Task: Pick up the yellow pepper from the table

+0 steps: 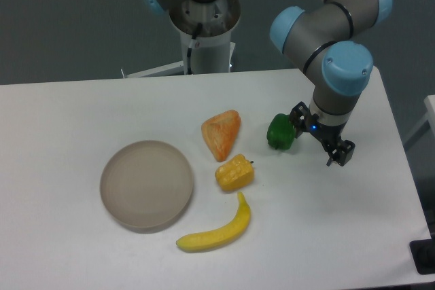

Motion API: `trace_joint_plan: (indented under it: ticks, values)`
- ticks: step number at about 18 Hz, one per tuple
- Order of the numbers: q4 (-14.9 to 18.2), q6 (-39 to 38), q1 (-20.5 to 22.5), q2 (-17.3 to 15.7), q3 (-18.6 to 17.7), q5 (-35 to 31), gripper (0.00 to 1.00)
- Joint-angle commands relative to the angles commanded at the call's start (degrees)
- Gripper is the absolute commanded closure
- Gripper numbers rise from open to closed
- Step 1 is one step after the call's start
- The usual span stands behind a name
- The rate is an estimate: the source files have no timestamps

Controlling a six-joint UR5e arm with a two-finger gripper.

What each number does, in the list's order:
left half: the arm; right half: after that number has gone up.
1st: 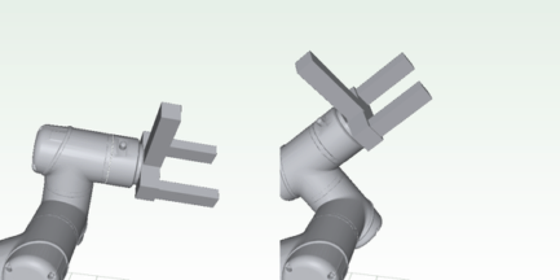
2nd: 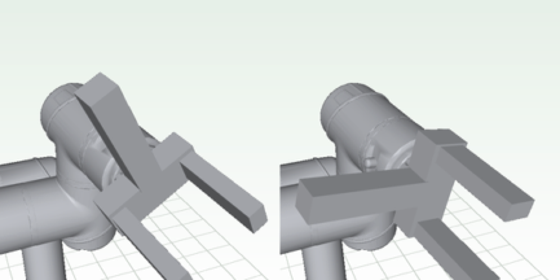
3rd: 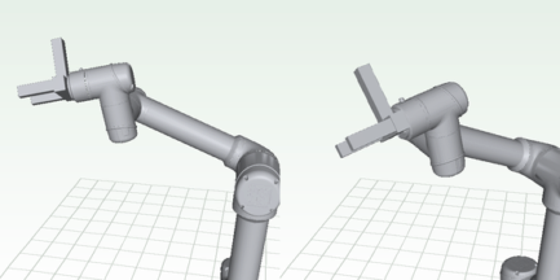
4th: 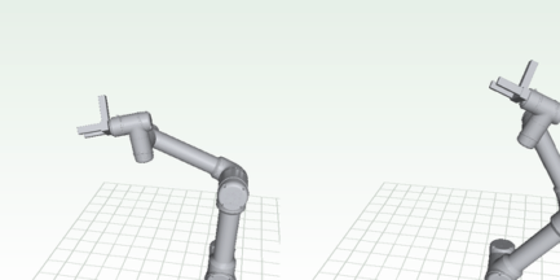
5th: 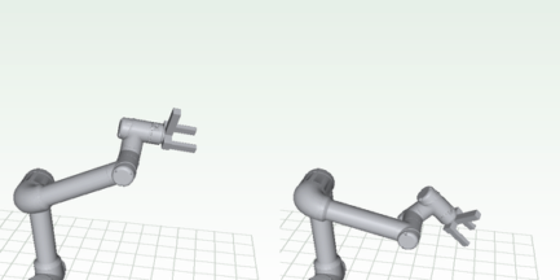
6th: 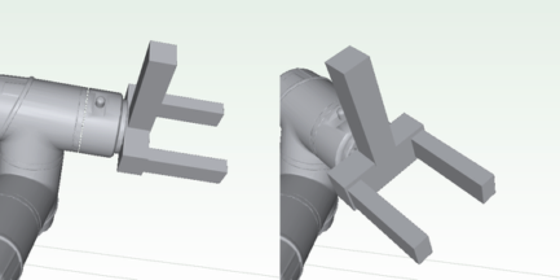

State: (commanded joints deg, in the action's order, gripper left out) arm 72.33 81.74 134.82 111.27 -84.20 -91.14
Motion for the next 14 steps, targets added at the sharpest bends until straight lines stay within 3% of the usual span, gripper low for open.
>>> trace_joint_plan:
  ticks: [5,8,14]
  values:
    - [0.1,0.0,-0.4,0.0,0.0,0.4,0.0]
    - [-0.1,-0.5,-1.4,-0.3,-1.7,4.6,0.0]
    - [0.0,-1.3,-7.4,-1.4,-4.1,4.6,0.0]
